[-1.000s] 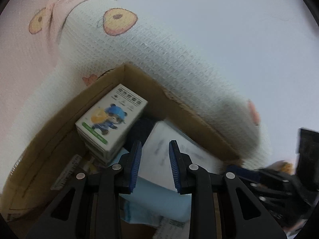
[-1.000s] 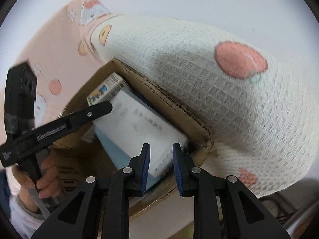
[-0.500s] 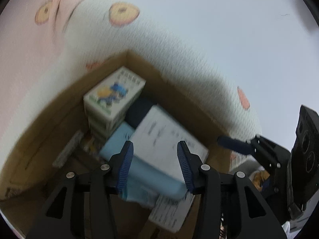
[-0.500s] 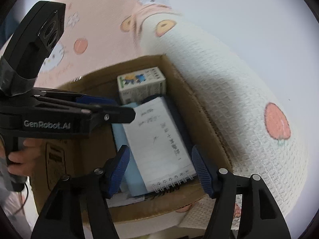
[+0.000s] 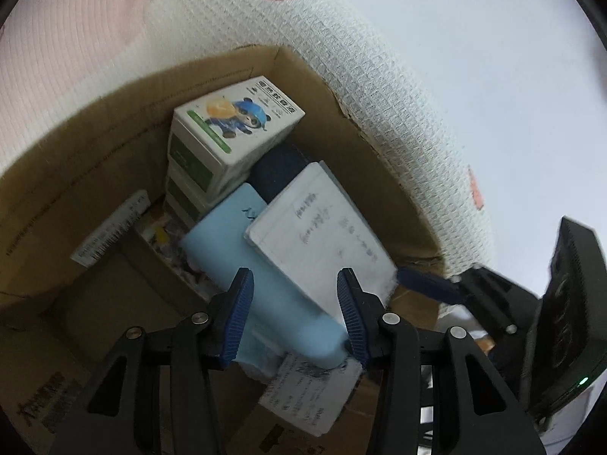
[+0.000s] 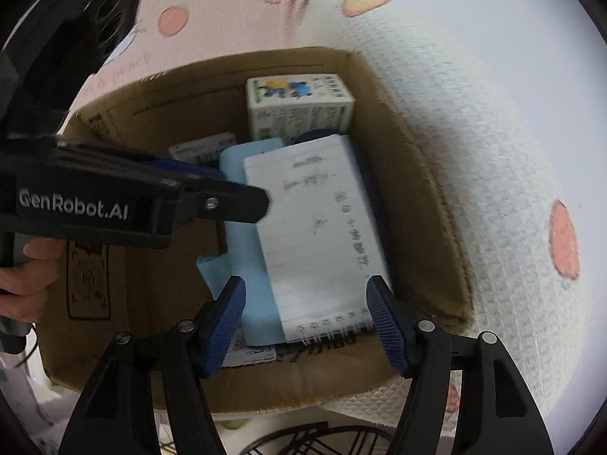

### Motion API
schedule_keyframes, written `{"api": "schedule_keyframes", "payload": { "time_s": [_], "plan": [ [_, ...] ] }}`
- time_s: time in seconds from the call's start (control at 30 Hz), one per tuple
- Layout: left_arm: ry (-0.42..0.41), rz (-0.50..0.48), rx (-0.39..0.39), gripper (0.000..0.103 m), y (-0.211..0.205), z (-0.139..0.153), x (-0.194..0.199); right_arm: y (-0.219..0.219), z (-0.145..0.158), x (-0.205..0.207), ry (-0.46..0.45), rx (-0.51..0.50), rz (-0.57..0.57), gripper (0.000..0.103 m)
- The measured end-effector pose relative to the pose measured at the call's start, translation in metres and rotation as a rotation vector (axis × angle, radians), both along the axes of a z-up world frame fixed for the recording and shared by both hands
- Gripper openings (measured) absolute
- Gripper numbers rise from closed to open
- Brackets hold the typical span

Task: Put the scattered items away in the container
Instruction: 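Open the right gripper, releasing the notepad against the blue box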

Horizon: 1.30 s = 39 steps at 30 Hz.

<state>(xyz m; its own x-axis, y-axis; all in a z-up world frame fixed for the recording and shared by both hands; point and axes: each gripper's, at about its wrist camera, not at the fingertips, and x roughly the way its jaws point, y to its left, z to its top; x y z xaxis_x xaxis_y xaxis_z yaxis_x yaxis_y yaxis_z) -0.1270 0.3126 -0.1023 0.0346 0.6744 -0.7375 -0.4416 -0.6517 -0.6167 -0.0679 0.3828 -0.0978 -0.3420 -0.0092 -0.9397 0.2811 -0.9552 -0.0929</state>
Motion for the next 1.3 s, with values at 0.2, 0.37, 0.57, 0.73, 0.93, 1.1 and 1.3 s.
{"api": "schedule_keyframes", "payload": {
  "time_s": [0.2, 0.37, 0.57, 0.73, 0.93, 1.1, 1.3],
  "plan": [
    [-0.055, 0.000, 0.020, 0.050, 0.004, -0.011, -0.003, -0.005, -0.011, 0.000, -0.016, 0.034, 0.027, 0.064],
    [-0.035, -0.012, 0.025, 0.050, 0.009, -0.010, -0.004, -0.007, -0.018, 0.000, 0.017, 0.124, 0.032, 0.064],
    [-0.034, -0.014, 0.041, 0.024, 0.015, -0.013, -0.007, -0.004, -0.016, 0.000, 0.042, 0.150, 0.005, 0.064],
    [-0.065, 0.007, 0.084, 0.018, 0.016, -0.019, -0.008, 0.004, -0.011, 0.002, 0.077, 0.157, -0.034, 0.064],
    [-0.063, 0.012, 0.095, 0.018, 0.019, -0.017, -0.004, 0.006, -0.004, 0.011, 0.111, 0.135, -0.042, 0.064],
    [-0.004, 0.027, 0.017, 0.025, 0.023, -0.014, 0.002, -0.001, 0.000, 0.021, 0.139, 0.150, -0.033, 0.064],
    [0.054, 0.036, 0.025, 0.043, 0.020, 0.001, 0.010, -0.014, 0.018, 0.040, 0.180, 0.089, 0.009, 0.065]
  ]
}}
